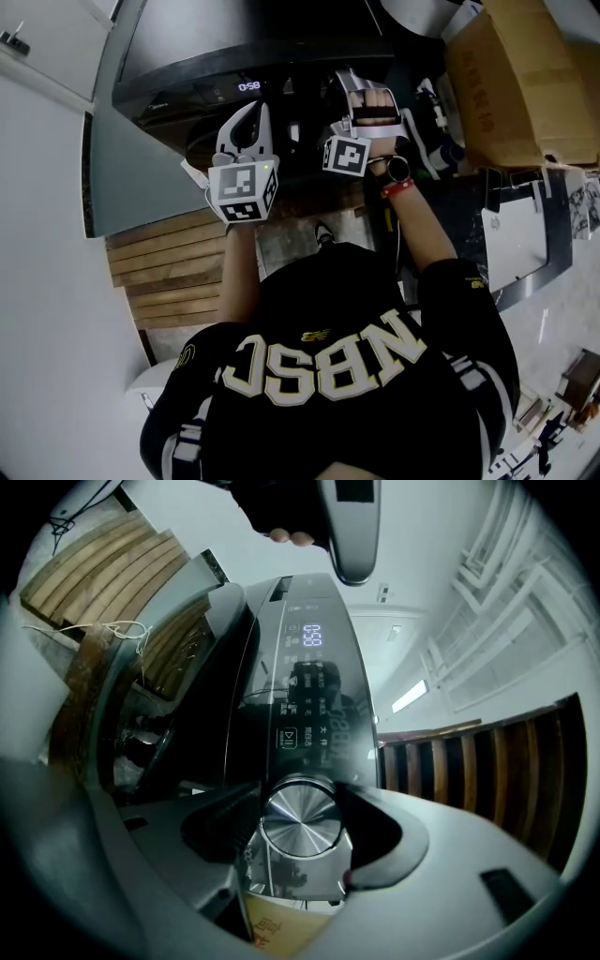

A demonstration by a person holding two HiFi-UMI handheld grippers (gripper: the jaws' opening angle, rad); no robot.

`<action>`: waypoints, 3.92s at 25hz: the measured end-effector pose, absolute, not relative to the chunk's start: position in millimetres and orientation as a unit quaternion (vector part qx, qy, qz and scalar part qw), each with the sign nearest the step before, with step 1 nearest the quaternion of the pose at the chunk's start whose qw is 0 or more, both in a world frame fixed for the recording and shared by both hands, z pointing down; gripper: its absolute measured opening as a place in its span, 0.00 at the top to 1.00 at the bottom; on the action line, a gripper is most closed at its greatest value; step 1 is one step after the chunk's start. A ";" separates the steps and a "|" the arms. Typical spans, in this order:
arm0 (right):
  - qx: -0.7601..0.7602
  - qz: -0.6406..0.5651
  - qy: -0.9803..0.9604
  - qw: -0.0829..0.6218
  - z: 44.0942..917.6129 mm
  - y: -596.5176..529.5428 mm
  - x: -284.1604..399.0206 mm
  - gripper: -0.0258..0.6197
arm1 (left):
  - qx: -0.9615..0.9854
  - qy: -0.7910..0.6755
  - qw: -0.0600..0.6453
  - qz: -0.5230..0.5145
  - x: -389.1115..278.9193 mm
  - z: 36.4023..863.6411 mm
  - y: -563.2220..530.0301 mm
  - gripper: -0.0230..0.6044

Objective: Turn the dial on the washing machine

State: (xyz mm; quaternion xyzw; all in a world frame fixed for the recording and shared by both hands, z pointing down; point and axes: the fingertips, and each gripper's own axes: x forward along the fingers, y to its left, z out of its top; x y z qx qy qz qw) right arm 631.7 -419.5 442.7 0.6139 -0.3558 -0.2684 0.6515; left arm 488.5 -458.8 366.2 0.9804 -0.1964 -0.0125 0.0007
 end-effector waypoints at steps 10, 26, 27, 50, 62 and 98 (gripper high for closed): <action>0.641 -0.260 -0.366 0.623 440.3 -419.0 635.4 0.52 | 0.982 -0.191 -0.001 -0.010 489.8 366.7 -457.9 0.94; 0.752 -0.168 -0.416 0.483 428.6 -418.3 637.0 0.52 | 0.981 -0.192 0.006 -0.012 486.6 366.7 -460.7 0.94; 0.753 -0.167 -0.416 0.481 428.5 -418.5 637.0 0.52 | 0.981 -0.192 0.006 -0.012 486.4 366.4 -460.9 0.94; 0.849 -0.055 -0.450 0.270 421.4 -414.1 645.7 0.52 | 0.978 -0.206 0.007 -0.018 475.4 362.8 -462.9 0.94; 0.855 -0.040 -0.457 0.244 420.6 -414.0 646.2 0.52 | 0.979 -0.204 0.006 -0.022 476.9 359.8 -460.8 0.94; 0.880 0.093 -0.466 0.013 429.1 -407.8 659.4 0.52 | 0.979 -0.201 0.010 -0.019 478.4 363.0 -454.9 0.94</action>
